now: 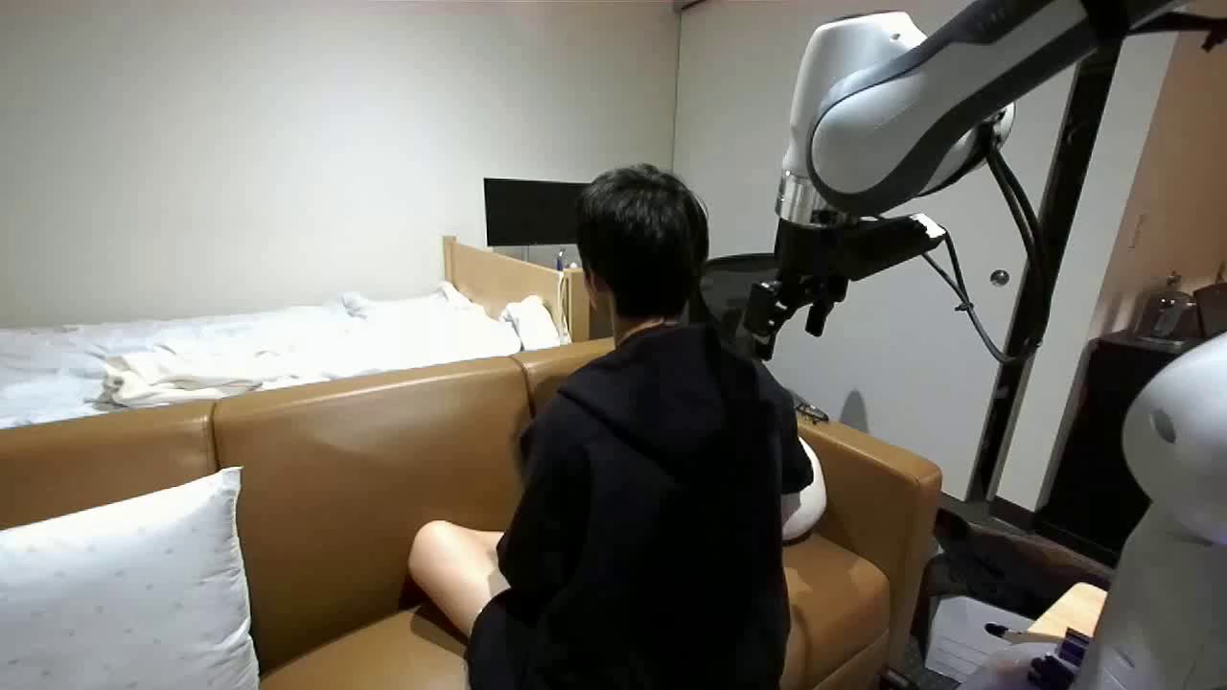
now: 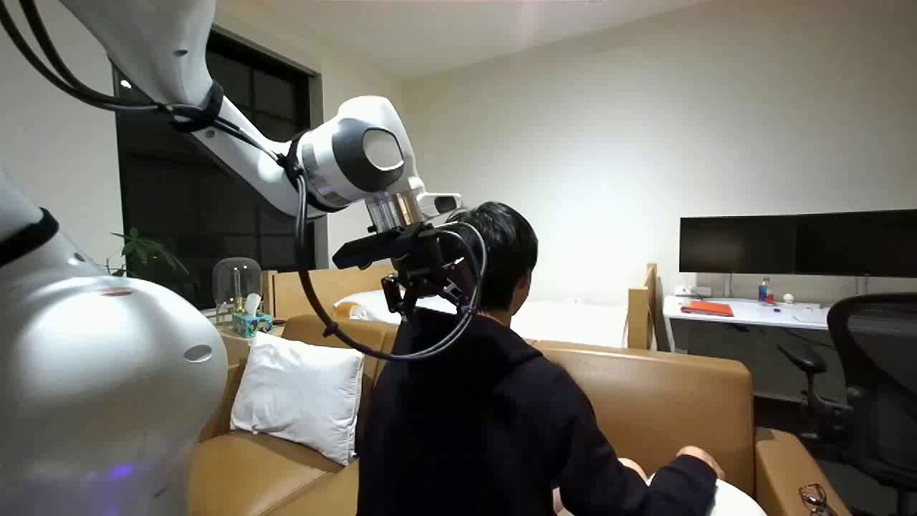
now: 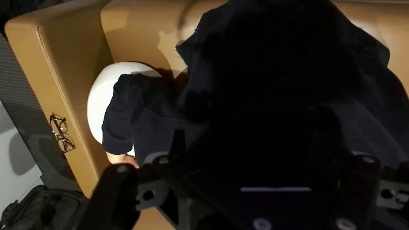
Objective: Put the hood over his head
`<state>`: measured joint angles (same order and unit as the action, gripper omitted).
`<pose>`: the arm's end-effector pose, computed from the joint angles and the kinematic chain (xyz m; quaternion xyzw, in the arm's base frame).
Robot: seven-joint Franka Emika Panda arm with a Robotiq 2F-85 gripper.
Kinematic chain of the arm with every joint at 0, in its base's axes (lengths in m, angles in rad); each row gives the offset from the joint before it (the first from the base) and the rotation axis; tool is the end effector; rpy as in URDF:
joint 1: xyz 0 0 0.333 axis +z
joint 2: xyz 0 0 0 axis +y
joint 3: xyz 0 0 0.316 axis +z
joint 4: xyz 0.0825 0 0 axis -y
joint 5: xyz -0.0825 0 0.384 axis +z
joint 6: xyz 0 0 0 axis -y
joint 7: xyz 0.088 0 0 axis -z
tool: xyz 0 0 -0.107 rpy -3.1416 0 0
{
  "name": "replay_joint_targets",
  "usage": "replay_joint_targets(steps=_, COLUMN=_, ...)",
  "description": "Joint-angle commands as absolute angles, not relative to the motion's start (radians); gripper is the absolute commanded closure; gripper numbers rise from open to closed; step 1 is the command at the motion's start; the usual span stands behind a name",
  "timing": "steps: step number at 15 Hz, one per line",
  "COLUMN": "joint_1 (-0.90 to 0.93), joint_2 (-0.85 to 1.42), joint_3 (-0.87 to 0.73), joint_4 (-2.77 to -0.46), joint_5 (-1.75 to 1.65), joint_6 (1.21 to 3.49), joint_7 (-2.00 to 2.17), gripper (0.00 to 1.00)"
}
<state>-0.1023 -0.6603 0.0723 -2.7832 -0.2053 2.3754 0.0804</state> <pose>0.3534 -0.0143 0.4202 0.9872 0.0052 0.1249 0.0994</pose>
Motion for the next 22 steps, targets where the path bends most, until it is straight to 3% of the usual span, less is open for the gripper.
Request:
replay_joint_targets(steps=1, joint_1=-0.097, joint_2=-0.660, joint_3=0.067, joint_4=-2.782, joint_5=-0.209, joint_6=2.372, joint_7=0.084, gripper=0.00)
replay_joint_targets(steps=13, joint_1=0.025, joint_2=-0.684, joint_3=-0.031, joint_4=-2.724, joint_5=-0.139, joint_6=2.386, joint_7=-0.075, gripper=0.00)
replay_joint_targets(steps=22, joint_1=0.012, joint_2=-0.680, joint_3=-0.007, joint_4=-2.723, joint_5=-0.145, joint_6=2.374, joint_7=-0.028, gripper=0.00)
